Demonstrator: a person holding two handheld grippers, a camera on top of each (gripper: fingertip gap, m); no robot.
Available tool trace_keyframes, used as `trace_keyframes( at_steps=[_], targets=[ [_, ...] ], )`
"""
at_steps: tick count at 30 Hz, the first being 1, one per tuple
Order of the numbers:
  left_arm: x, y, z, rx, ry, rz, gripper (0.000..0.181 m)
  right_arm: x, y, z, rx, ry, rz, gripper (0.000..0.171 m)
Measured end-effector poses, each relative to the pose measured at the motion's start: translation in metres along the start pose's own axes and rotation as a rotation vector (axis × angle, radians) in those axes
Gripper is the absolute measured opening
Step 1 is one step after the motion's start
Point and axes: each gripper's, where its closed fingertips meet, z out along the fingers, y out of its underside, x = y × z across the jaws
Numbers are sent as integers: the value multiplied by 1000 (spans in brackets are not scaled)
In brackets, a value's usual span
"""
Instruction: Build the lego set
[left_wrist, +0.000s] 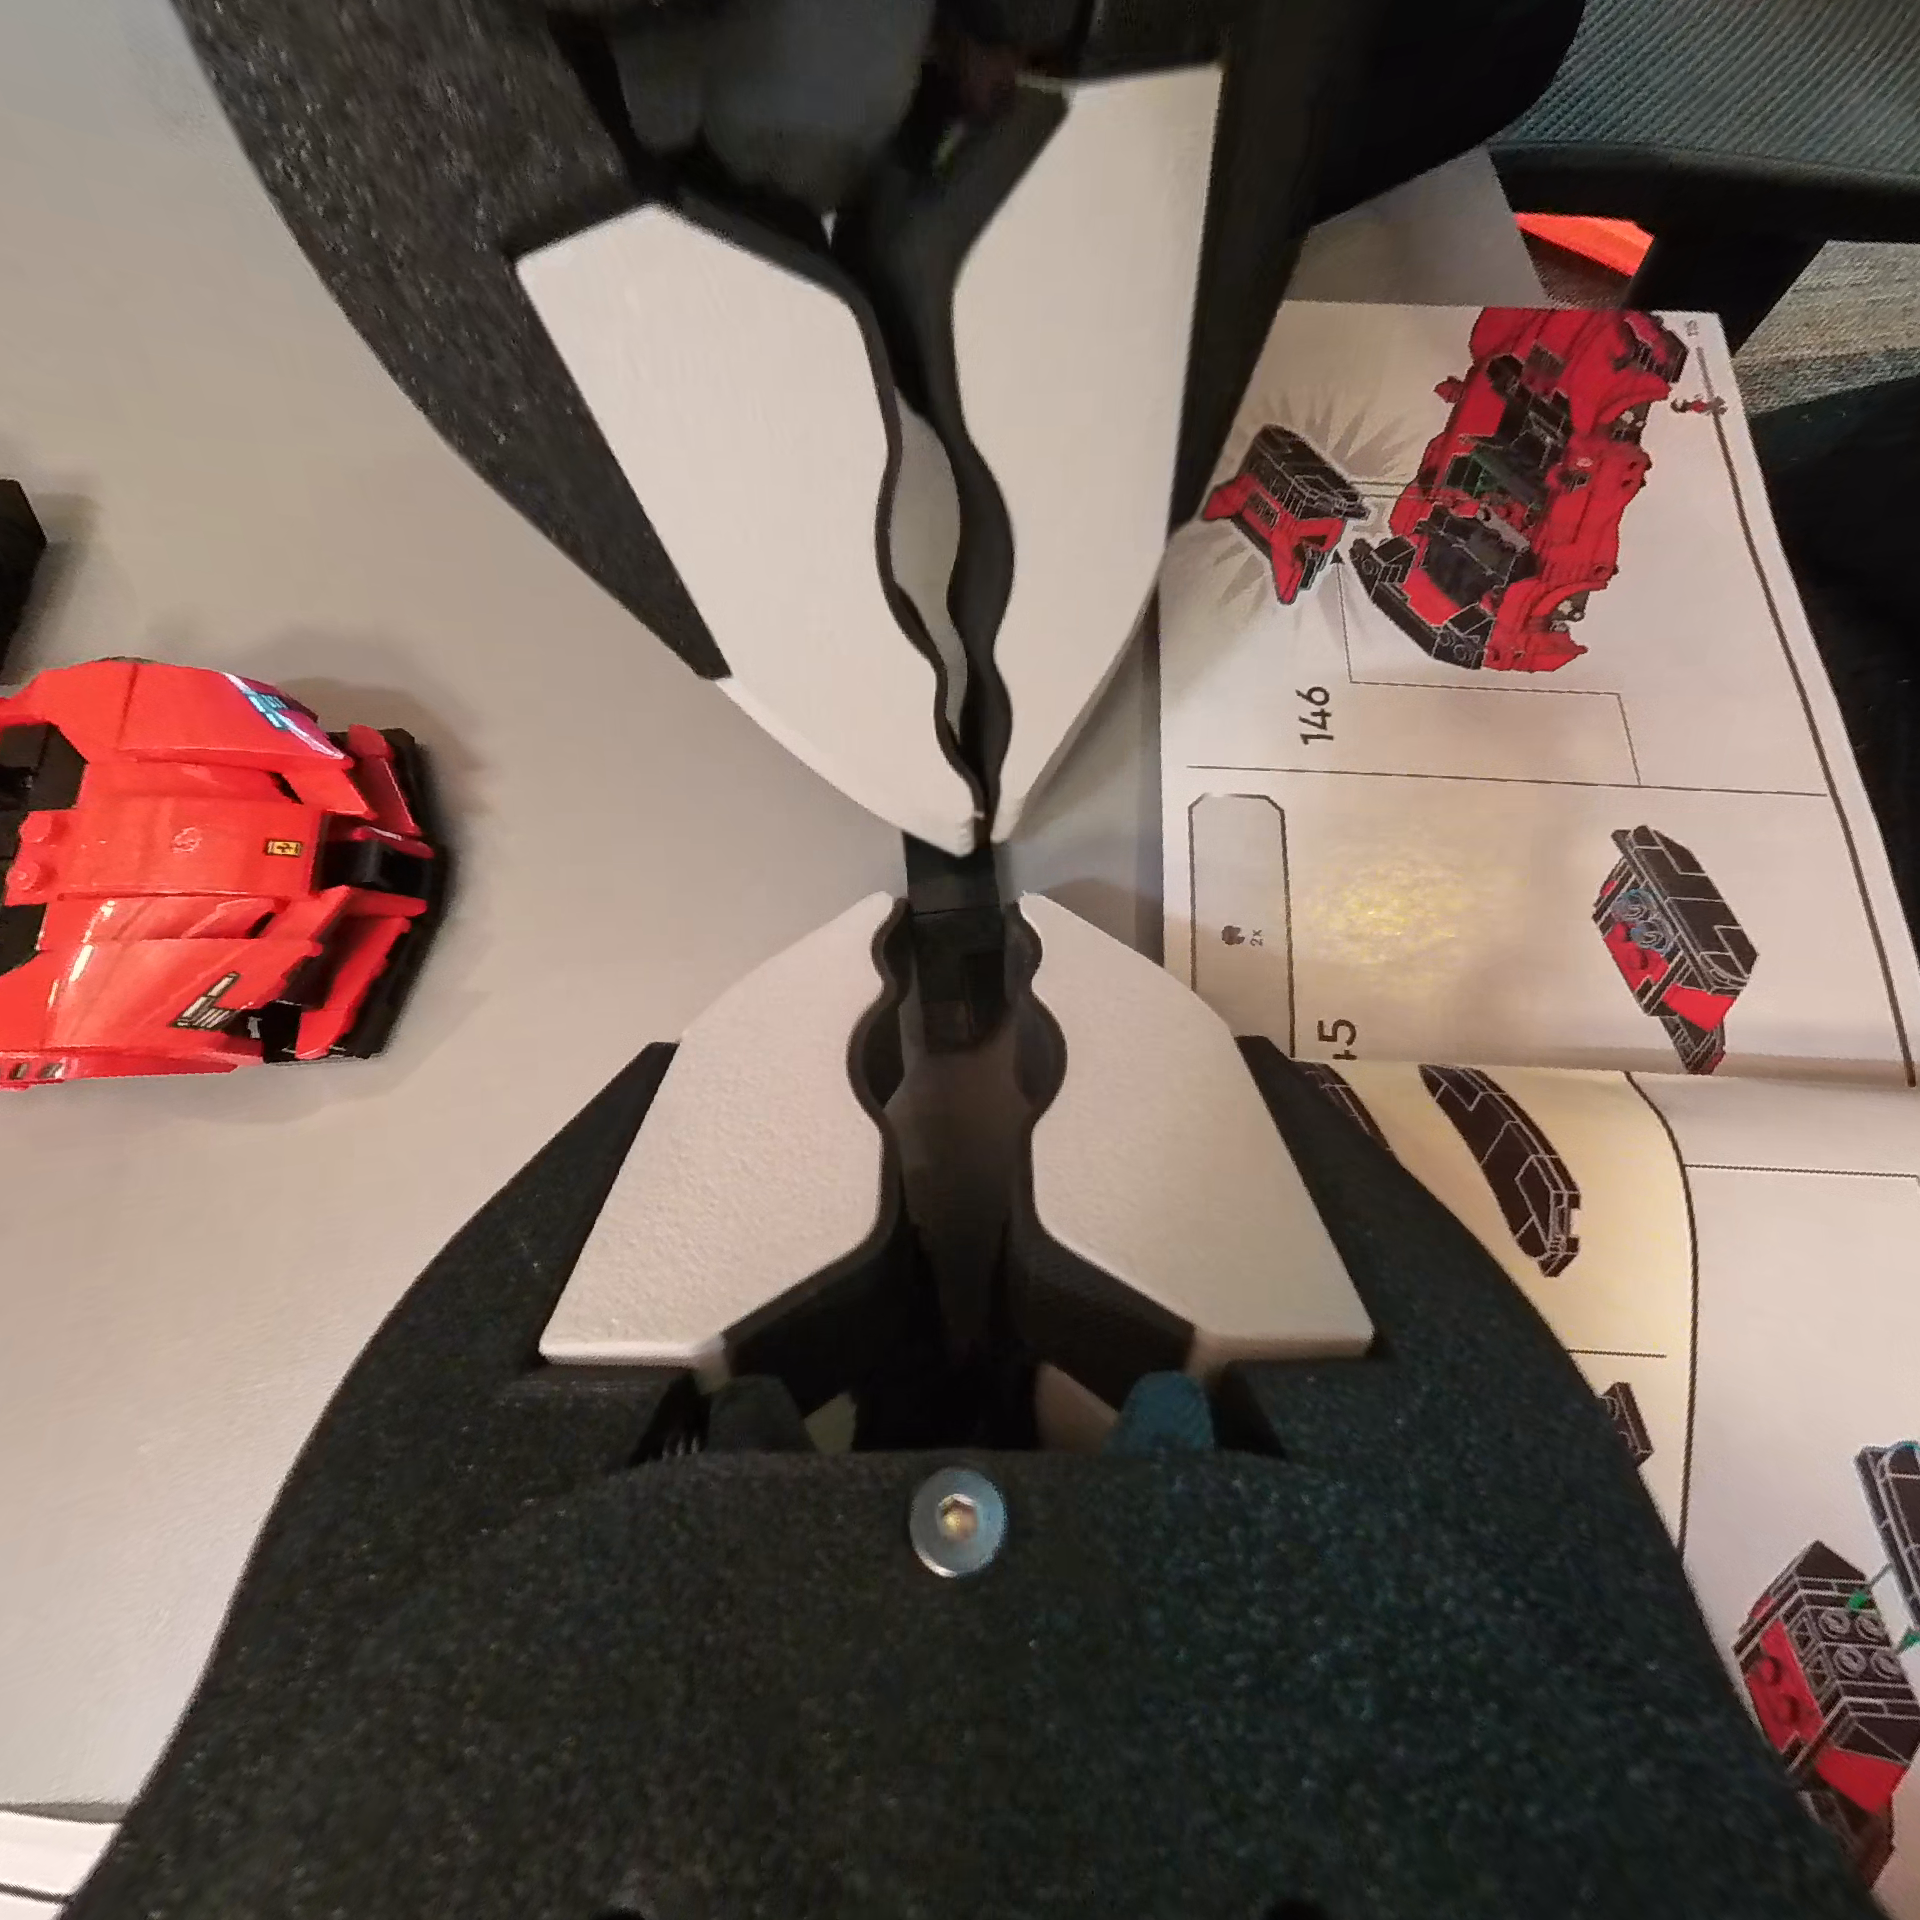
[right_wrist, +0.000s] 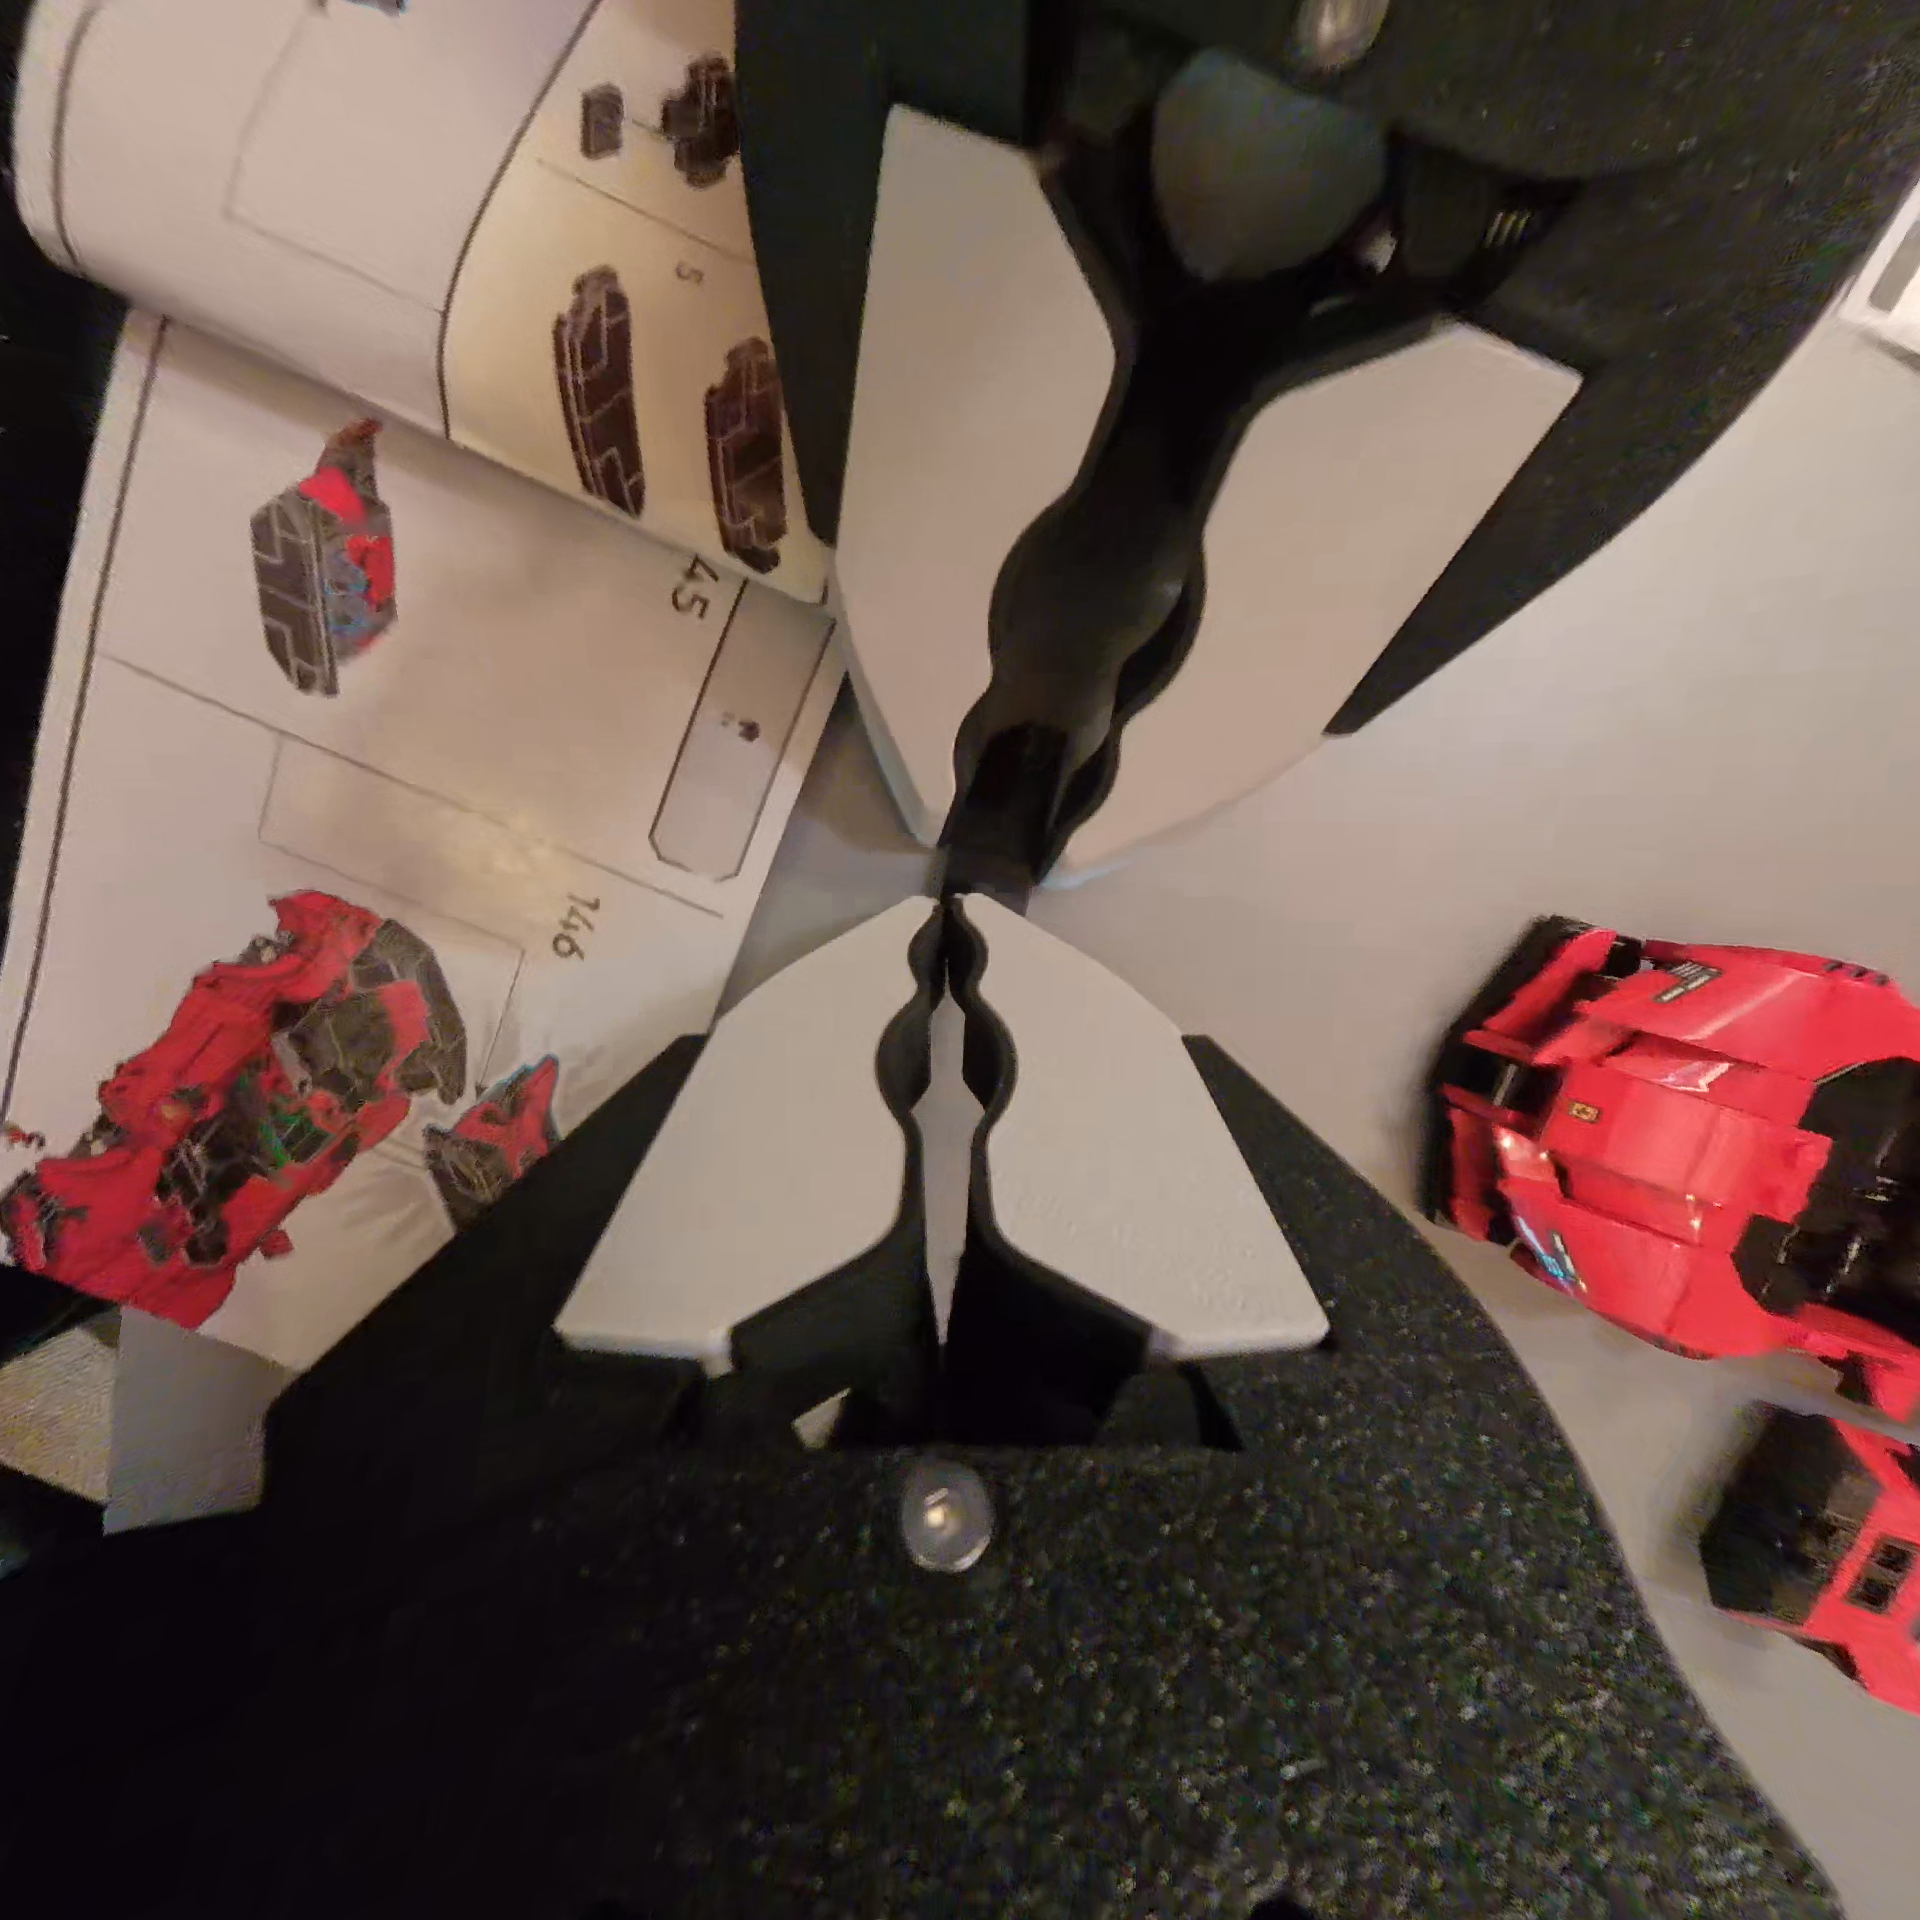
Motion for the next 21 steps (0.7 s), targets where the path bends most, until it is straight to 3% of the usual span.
trace_keyframes(
  at_steps=[12,15,16,17,21],
  targets=[
    [0,0,0,0,-2,7,17,-2,0,1,-37,73,-12,0],
    [1,0,0,1,-5,12,17,0,-9,-12,117,85,97,0],
    [1,0,0,1,-8,15,17,2,-10,-17,164,87,149,4],
    [1,0,0,1,-9,17,17,4,-7,-18,171,100,207,45],
    [1,0,0,1,-4,14,17,3,1,-8,169,154,283,42]
  ],
)
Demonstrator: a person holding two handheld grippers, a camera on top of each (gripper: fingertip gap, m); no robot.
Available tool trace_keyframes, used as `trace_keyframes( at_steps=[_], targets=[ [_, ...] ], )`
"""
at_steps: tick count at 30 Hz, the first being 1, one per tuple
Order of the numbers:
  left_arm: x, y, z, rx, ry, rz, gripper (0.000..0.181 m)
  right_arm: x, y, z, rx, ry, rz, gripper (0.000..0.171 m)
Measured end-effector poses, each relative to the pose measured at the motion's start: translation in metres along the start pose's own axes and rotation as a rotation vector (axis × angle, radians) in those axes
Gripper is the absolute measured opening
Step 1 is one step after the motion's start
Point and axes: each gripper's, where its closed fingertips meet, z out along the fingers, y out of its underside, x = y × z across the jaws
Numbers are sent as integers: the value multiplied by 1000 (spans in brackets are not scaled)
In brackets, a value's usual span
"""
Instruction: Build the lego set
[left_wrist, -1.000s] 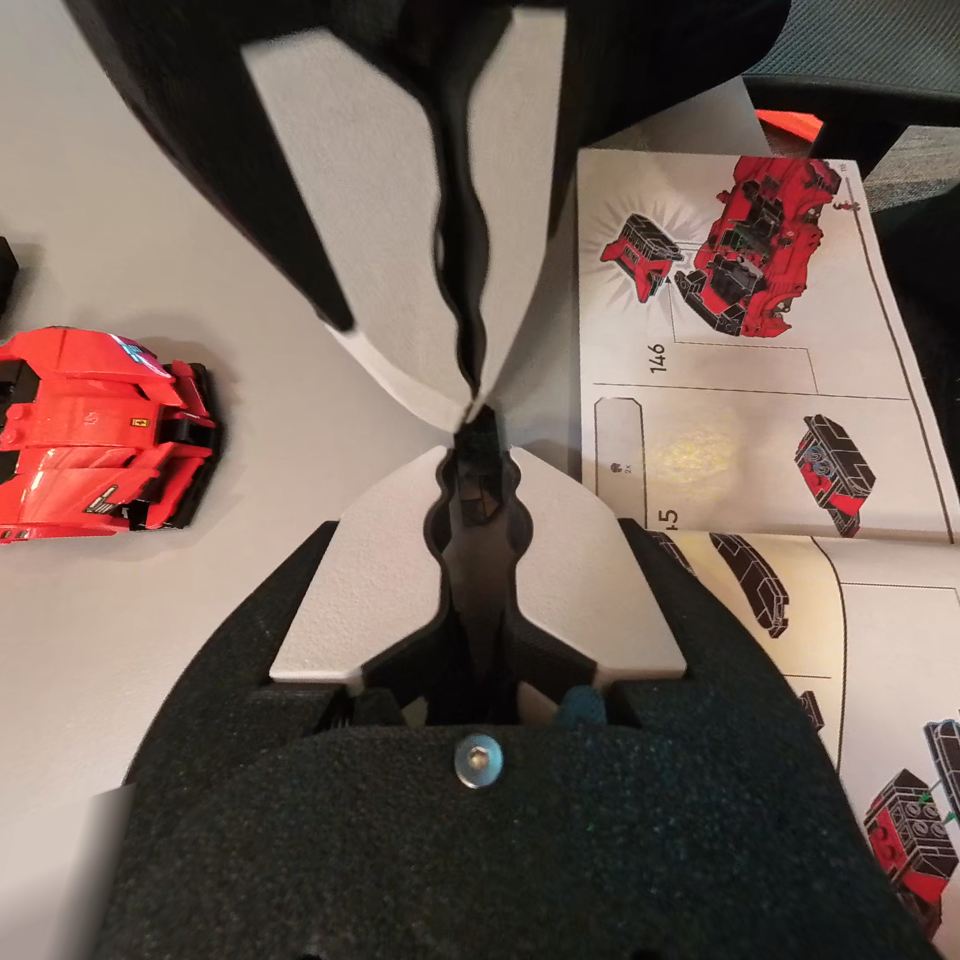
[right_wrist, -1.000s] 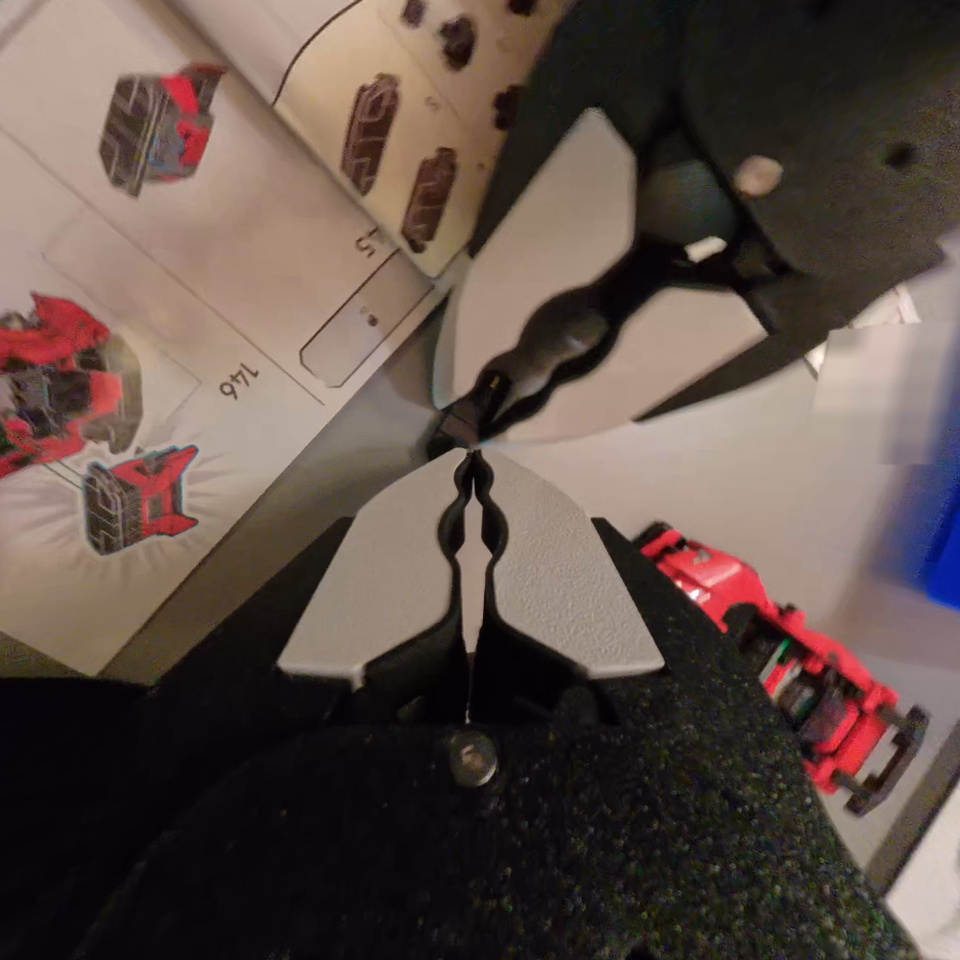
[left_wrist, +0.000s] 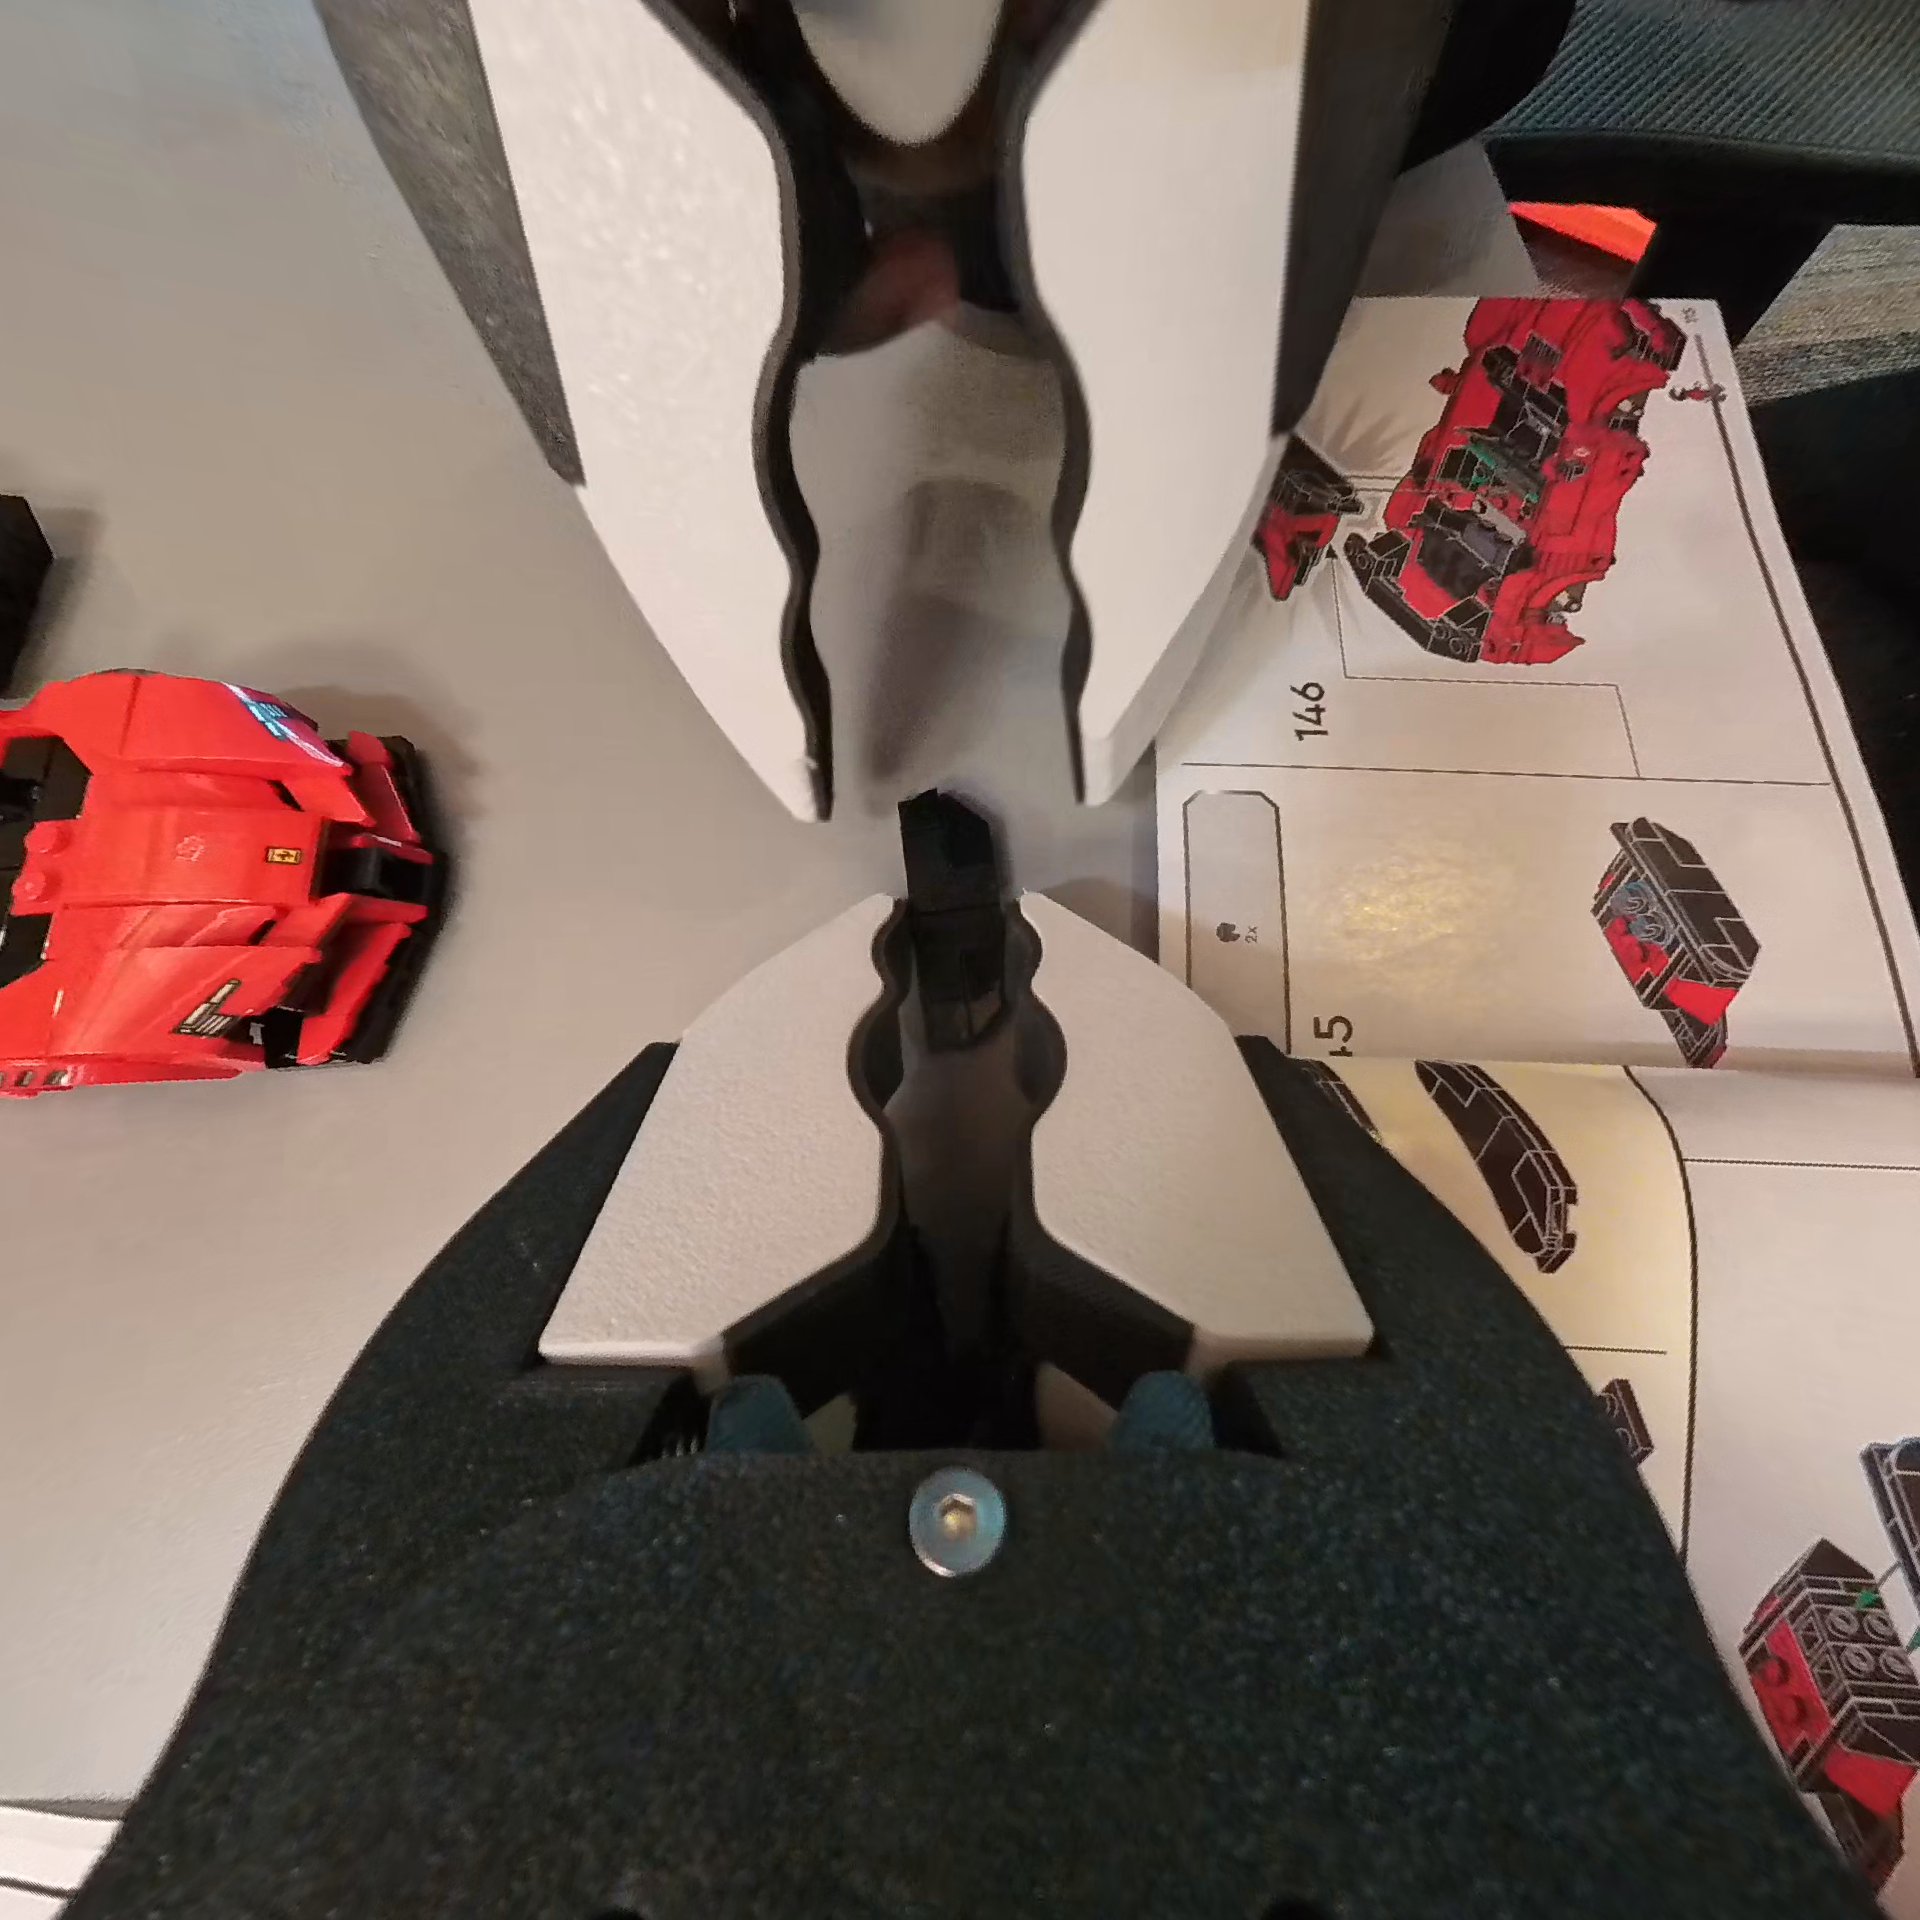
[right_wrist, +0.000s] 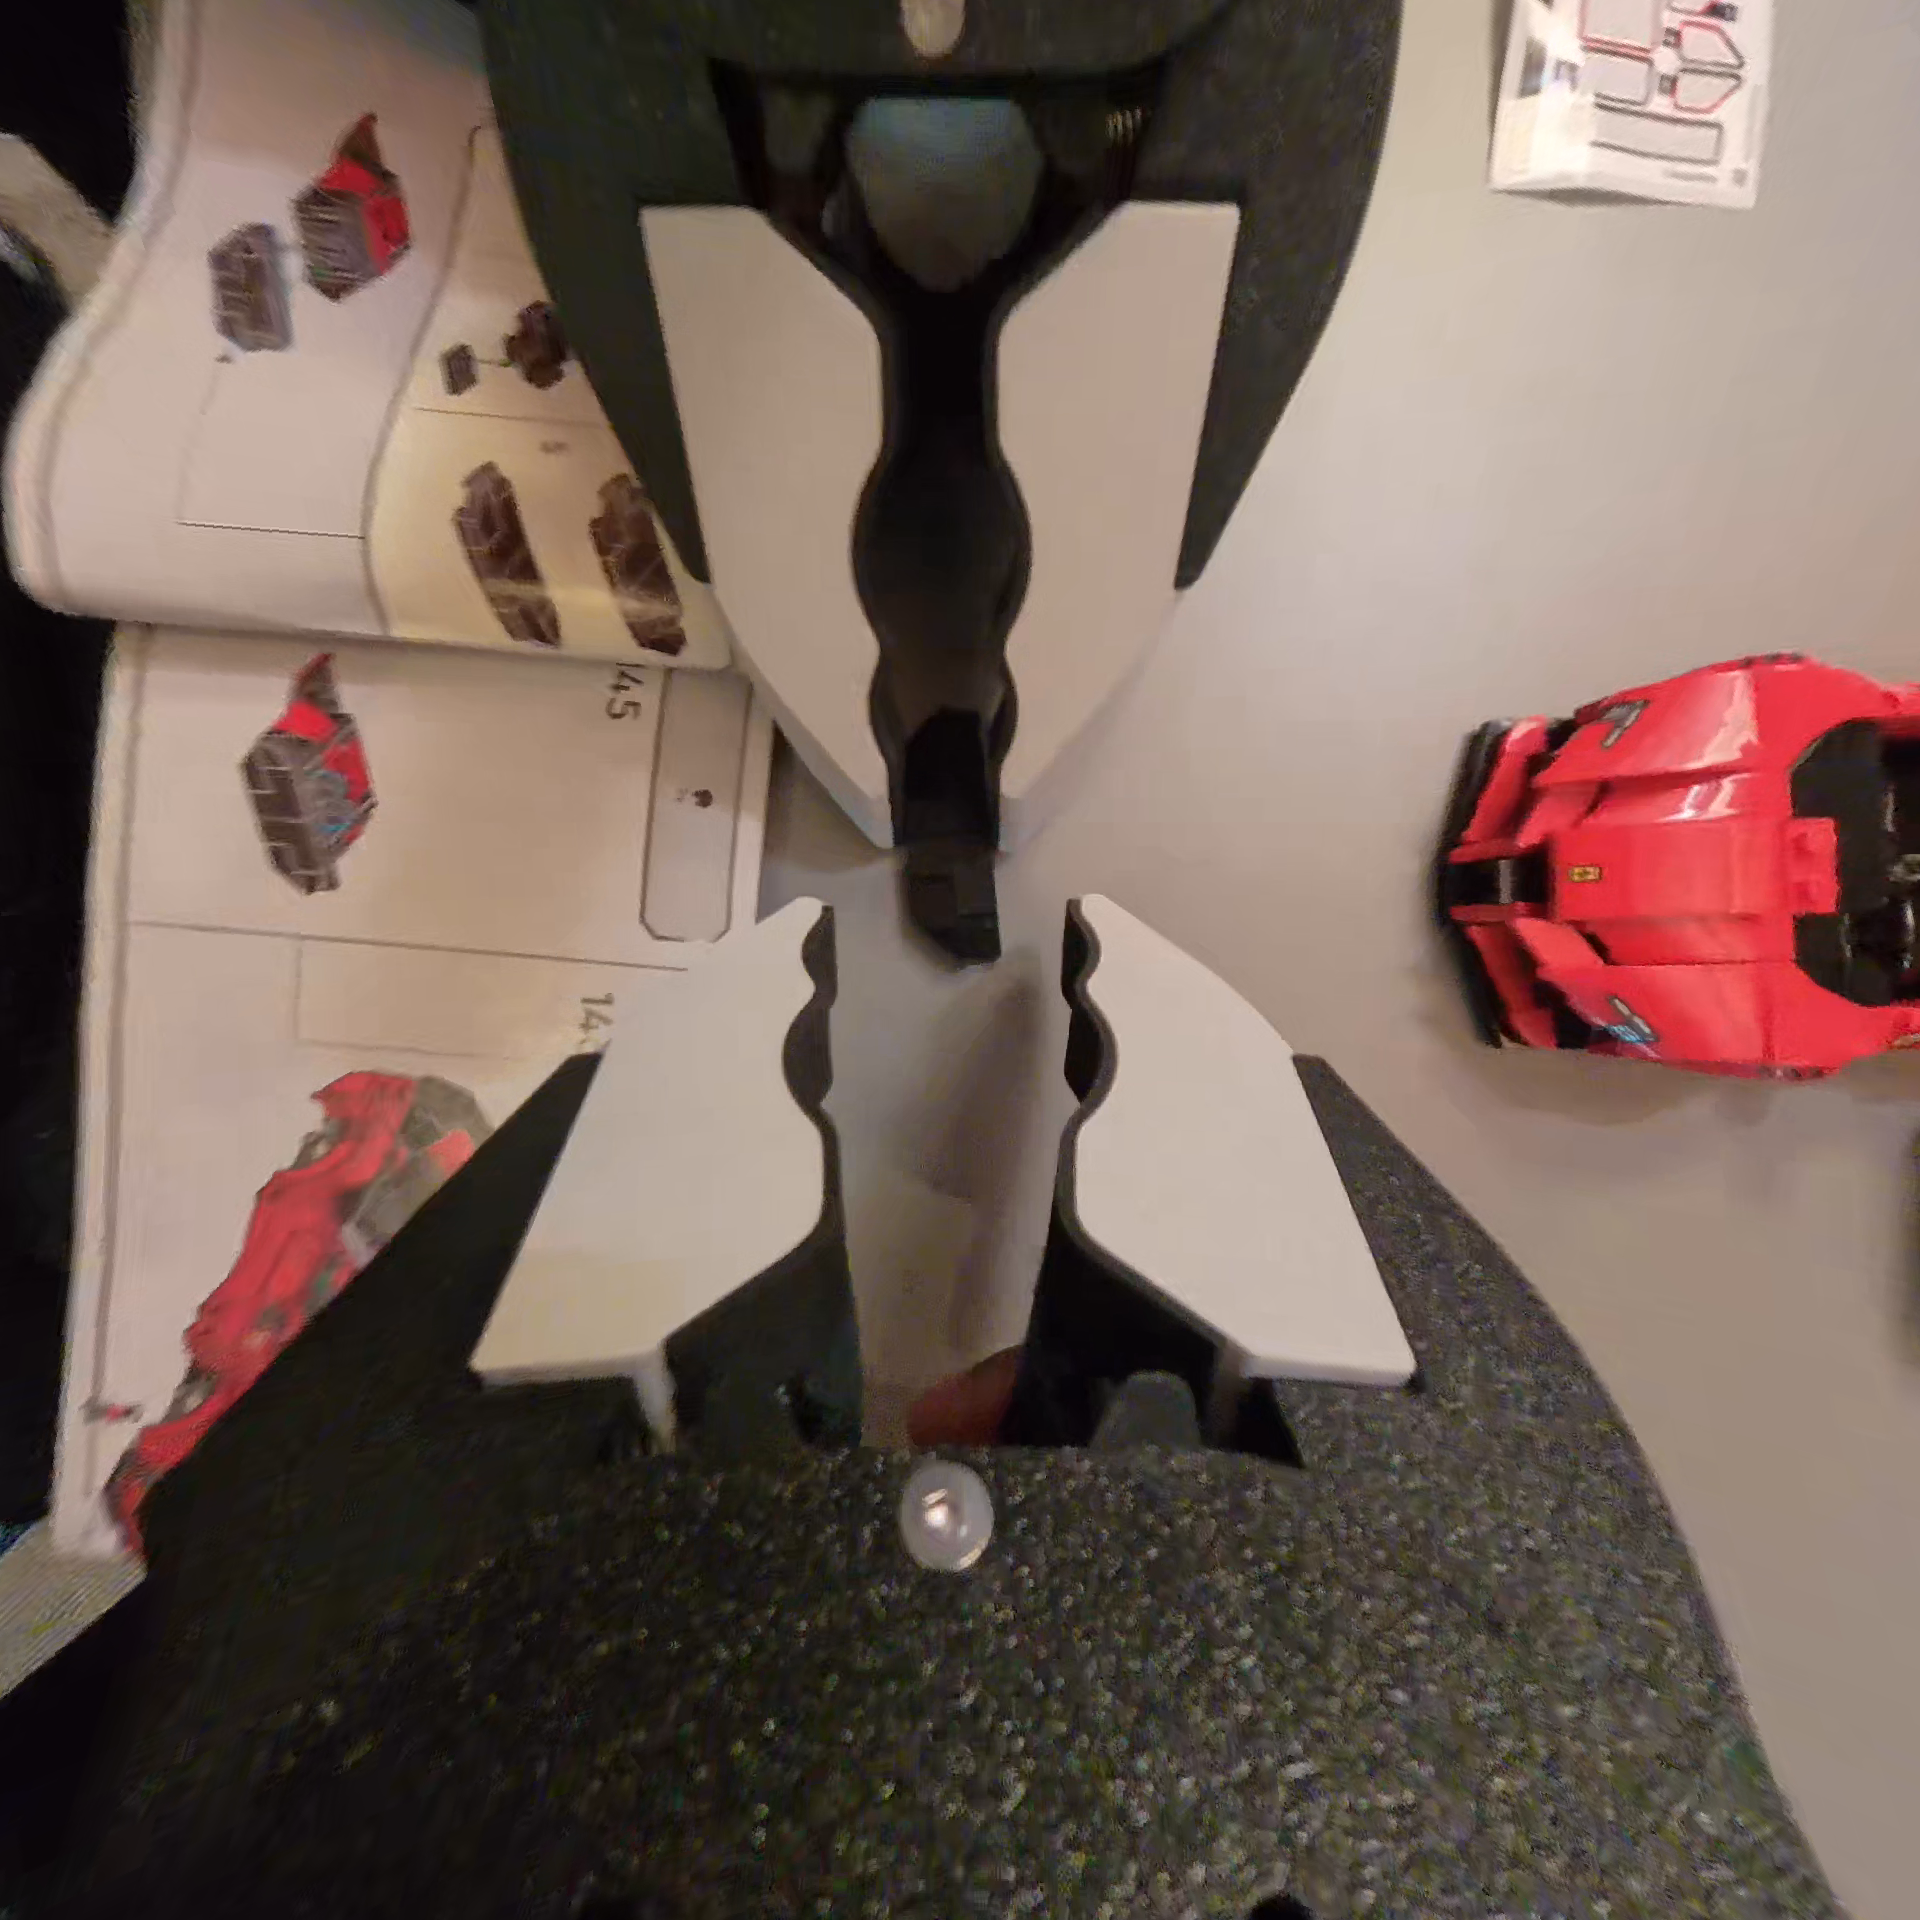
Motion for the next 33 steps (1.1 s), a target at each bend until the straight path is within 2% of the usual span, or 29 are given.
trace_keyframes(
  at_steps=[4,5,8,9,13,15,16,19,22,24,33],
  targets=[
    [1,0,0,0,1,6,17,-1,1,14,19,10,8,35],
    [1,0,0,0,2,6,17,0,-1,15,41,12,13,22],
    [0,2,-5,-3,-2,19,36,2,0,14,51,19,15,17],
    [-2,3,-11,4,-11,23,37,3,1,14,51,25,18,17],
    [-10,3,-33,74,-56,-10,28,5,1,13,64,30,27,17],
    [-10,7,-32,63,-53,-19,26,8,0,12,70,44,35,36],
    [-9,10,-29,46,-48,-17,25,8,-1,9,82,38,37,36],
    [-5,12,-20,9,-38,9,23,6,-1,3,104,18,50,27],
    [-6,10,-16,10,-37,15,22,6,5,10,83,21,45,31],
    [-6,10,-15,9,-31,17,10,7,2,12,105,26,39,19],
    [-7,10,-15,5,-40,19,9,7,2,12,95,60,59,17]
  ],
)
